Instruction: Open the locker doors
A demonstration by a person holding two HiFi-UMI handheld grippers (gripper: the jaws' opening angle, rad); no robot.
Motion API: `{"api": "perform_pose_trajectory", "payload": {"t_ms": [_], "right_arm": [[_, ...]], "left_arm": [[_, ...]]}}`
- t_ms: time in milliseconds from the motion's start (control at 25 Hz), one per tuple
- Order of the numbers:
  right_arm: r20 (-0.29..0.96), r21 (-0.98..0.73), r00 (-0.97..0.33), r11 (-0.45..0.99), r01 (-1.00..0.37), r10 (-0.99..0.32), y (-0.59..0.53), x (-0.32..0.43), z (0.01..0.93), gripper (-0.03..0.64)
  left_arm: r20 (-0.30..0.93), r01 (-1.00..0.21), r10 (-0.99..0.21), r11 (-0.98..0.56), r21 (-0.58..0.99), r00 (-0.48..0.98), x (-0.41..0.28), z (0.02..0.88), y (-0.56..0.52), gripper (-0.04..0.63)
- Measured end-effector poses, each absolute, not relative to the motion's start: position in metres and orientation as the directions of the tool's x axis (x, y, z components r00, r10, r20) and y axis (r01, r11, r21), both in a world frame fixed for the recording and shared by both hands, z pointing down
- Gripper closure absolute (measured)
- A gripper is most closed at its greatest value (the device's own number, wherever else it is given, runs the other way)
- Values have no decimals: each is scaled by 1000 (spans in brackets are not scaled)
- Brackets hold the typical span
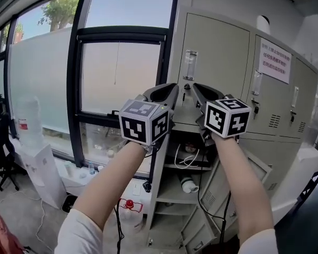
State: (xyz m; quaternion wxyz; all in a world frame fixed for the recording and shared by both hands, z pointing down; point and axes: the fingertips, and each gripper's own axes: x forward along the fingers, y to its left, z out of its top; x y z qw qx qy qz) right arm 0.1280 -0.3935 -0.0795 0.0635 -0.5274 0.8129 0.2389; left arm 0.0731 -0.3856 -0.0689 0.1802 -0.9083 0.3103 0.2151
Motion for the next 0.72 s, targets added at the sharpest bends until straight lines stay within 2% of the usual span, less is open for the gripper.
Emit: {"api": "perform_pose_trajectory", "payload": {"t_ms": [200,320,520,720], "right_arm": [[-348,323,-414,307,-895,-841,-420,124,-95,578],[-328,311,-403,305,-900,-854,-433,121,-104,534],[-273,299,-351,268,-916,-896,-454,124,-116,480],[-245,275,-367,299,-914,-897,-467,121,-123,468]], "left_arm": [[-464,-677,-508,-645,-353,726,75,-80,-385,591],[-452,-671,-499,-602,-433,739,78,-83,-380,591],[-450,-670,-498,-590,-450,741,74,-86,-382,591],[-453,-684,-515,-591,-427,728,62,-85,-391,591]]}}
